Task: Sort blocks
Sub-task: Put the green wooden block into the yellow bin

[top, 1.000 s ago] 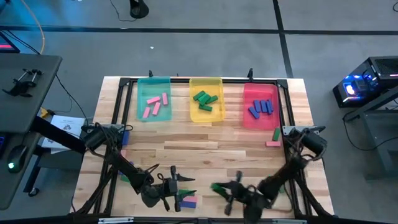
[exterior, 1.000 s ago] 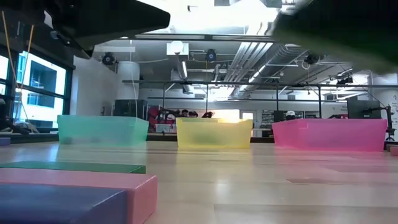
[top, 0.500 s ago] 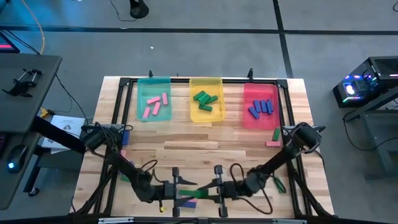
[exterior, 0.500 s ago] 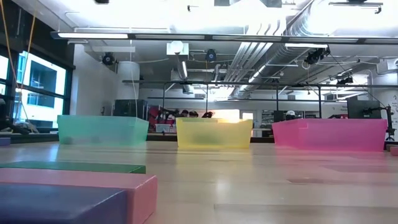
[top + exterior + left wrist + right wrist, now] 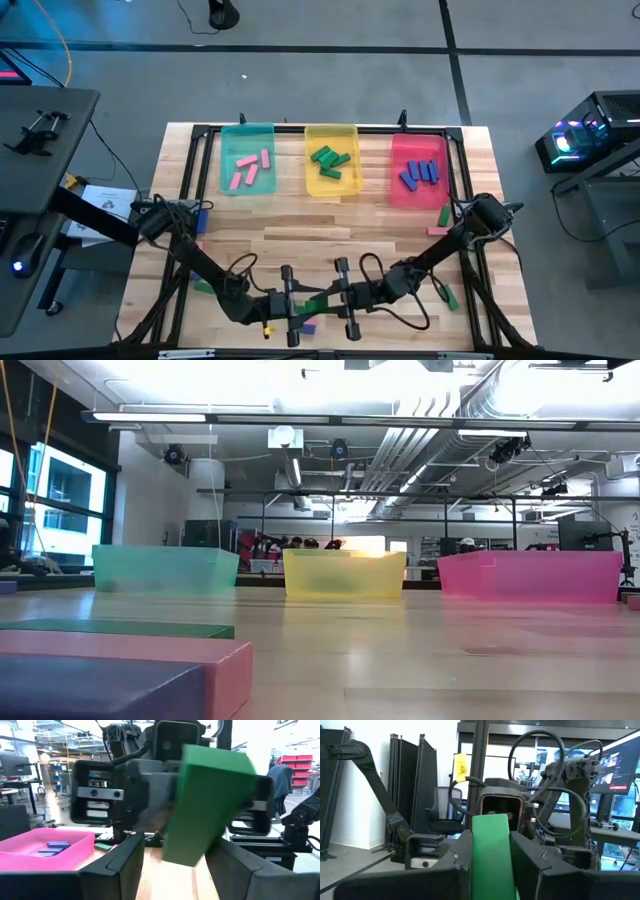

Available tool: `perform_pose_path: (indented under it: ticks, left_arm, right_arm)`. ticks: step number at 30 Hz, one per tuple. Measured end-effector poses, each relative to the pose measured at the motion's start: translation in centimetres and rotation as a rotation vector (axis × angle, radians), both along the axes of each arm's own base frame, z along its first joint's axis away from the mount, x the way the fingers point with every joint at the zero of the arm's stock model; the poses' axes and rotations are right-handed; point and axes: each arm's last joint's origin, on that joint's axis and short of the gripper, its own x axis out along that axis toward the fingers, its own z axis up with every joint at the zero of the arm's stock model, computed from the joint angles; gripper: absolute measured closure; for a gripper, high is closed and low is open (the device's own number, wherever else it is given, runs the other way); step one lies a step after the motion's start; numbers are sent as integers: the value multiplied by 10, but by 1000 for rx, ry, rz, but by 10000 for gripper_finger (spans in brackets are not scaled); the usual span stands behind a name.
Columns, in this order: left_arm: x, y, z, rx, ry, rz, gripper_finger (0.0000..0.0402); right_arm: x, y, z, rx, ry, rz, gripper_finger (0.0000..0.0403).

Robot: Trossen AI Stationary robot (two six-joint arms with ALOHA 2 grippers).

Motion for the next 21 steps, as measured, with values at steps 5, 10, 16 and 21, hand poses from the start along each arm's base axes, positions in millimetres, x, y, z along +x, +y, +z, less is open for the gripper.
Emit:
perform_pose_path:
  ticks: [5, 10, 16, 21]
  left_arm:
    - [-1, 0, 0, 0, -1, -2, 285]
    - [-2, -3, -2, -4, 15, -9, 334]
    - [-3, 1, -4, -70, 52, 121, 334]
    - [10, 33, 6, -116, 171, 199, 334]
  right_arm:
    - [0, 0, -1, 25, 16, 6, 336]
    - [1, 0, -2, 32, 38, 11, 275]
    - [-15, 7, 15, -12, 86, -90, 206]
    - [-55, 18, 45, -112, 234, -312, 199]
